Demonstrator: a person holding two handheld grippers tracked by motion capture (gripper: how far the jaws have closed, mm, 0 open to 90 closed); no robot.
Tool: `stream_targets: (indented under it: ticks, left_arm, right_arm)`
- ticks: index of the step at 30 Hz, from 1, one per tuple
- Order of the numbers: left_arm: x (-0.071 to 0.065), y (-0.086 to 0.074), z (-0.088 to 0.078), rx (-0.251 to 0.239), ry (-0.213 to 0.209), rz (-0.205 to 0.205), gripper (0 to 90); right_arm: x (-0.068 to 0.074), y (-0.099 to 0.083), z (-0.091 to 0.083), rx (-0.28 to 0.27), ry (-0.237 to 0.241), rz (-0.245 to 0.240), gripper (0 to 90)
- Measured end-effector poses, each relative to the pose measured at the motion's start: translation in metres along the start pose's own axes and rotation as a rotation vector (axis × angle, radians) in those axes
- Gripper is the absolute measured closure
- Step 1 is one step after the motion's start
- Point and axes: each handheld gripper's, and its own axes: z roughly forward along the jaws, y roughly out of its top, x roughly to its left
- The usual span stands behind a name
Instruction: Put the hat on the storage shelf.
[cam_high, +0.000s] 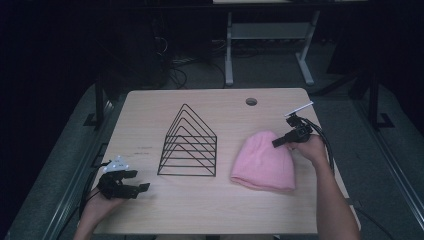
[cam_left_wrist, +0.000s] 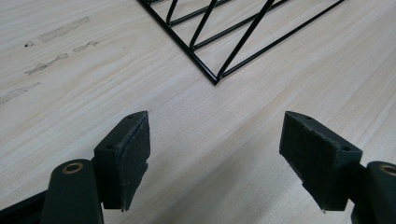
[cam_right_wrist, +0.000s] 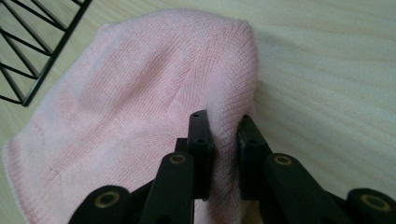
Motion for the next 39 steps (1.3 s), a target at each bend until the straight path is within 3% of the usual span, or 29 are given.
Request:
stream_targets:
  ticks: [10, 23, 32, 39]
  left_arm:
    - [-0.002, 0.002, -0.001, 0.006, -0.011, -0.003, 24.7]
    - [-0.005, 0.006, 0.0, 0.013, -0.043, 0.002, 24.8]
    - [-0.006, 0.017, -0.005, 0.009, -0.073, 0.021, 24.9]
    - [-0.007, 0.027, -0.009, 0.039, -0.107, 0.046, 24.9]
  right_arm:
    - [0.007, -0.001, -0.016, -0.048, 0.021, -0.021, 79.3]
    - [0.021, -0.004, -0.05, -0.138, 0.064, -0.043, 79.7]
    - [0.039, 0.002, -0.074, -0.173, 0.058, -0.098, 80.0]
    - [0.055, 0.007, -0.093, -0.191, 0.043, -0.146, 80.2]
